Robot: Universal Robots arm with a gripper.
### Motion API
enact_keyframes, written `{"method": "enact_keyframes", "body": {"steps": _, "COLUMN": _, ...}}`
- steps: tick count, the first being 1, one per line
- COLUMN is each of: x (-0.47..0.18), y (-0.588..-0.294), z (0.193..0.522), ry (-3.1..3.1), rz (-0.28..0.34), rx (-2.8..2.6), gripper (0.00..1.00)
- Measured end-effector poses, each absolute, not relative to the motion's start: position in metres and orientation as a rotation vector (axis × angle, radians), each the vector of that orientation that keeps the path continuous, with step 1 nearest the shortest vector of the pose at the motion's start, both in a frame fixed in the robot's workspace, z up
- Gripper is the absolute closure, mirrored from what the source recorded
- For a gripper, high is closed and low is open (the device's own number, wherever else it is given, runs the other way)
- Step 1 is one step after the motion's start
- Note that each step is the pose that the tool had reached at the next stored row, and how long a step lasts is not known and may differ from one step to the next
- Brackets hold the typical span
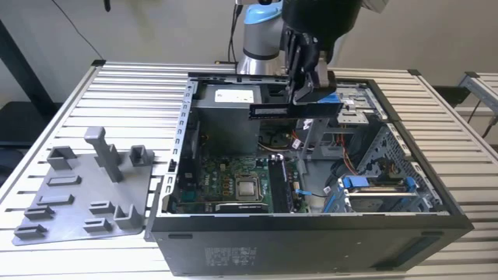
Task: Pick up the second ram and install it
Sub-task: 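Pick up the second ram and move it above second insertion slot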
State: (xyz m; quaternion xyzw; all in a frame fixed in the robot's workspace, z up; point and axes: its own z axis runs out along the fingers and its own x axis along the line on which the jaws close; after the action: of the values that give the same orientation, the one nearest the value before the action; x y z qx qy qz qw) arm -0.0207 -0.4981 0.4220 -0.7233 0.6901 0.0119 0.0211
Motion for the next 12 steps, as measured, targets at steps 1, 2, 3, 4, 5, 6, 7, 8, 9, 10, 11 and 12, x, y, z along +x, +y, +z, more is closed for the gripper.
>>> {"method": "enact_keyframes", "body": {"steps": 1, "x": -0.0204, "y": -0.4980, "z": 0.4220, "ry": 2.139, "rz": 0.037, "rx": -2.242, "gripper": 0.86}}
{"method": "enact_keyframes", "body": {"steps": 2, "x": -0.0201, "y": -0.4979, "z": 0.4220, "ry": 2.139, "rz": 0.037, "rx": -2.242, "gripper": 0.86}}
{"method": "enact_keyframes", "body": {"steps": 3, "x": -0.0198, "y": -0.4978, "z": 0.4220, "ry": 2.140, "rz": 0.037, "rx": -2.242, "gripper": 0.86}}
{"method": "enact_keyframes", "body": {"steps": 4, "x": -0.0195, "y": -0.4978, "z": 0.4220, "ry": 2.139, "rz": 0.037, "rx": -2.242, "gripper": 0.86}}
{"method": "enact_keyframes", "body": {"steps": 5, "x": -0.0192, "y": -0.4977, "z": 0.4220, "ry": 2.139, "rz": 0.037, "rx": -2.242, "gripper": 0.86}}
{"method": "enact_keyframes", "body": {"steps": 6, "x": -0.0189, "y": -0.4976, "z": 0.4220, "ry": 2.139, "rz": 0.037, "rx": -2.242, "gripper": 0.86}}
{"method": "enact_keyframes", "body": {"steps": 7, "x": -0.0186, "y": -0.4976, "z": 0.4220, "ry": 2.139, "rz": 0.037, "rx": -2.242, "gripper": 0.86}}
{"method": "enact_keyframes", "body": {"steps": 8, "x": -0.0183, "y": -0.4975, "z": 0.4220, "ry": 2.139, "rz": 0.037, "rx": -2.242, "gripper": 0.86}}
{"method": "enact_keyframes", "body": {"steps": 9, "x": -0.0181, "y": -0.4974, "z": 0.4220, "ry": 2.139, "rz": 0.037, "rx": -2.242, "gripper": 0.86}}
{"method": "enact_keyframes", "body": {"steps": 10, "x": -0.0178, "y": -0.4974, "z": 0.4220, "ry": 2.139, "rz": 0.037, "rx": -2.242, "gripper": 0.86}}
{"method": "enact_keyframes", "body": {"steps": 11, "x": -0.0175, "y": -0.4973, "z": 0.4220, "ry": 2.140, "rz": 0.037, "rx": -2.242, "gripper": 0.86}}
{"method": "enact_keyframes", "body": {"steps": 12, "x": -0.0172, "y": -0.4973, "z": 0.4220, "ry": 2.139, "rz": 0.037, "rx": -2.242, "gripper": 0.86}}
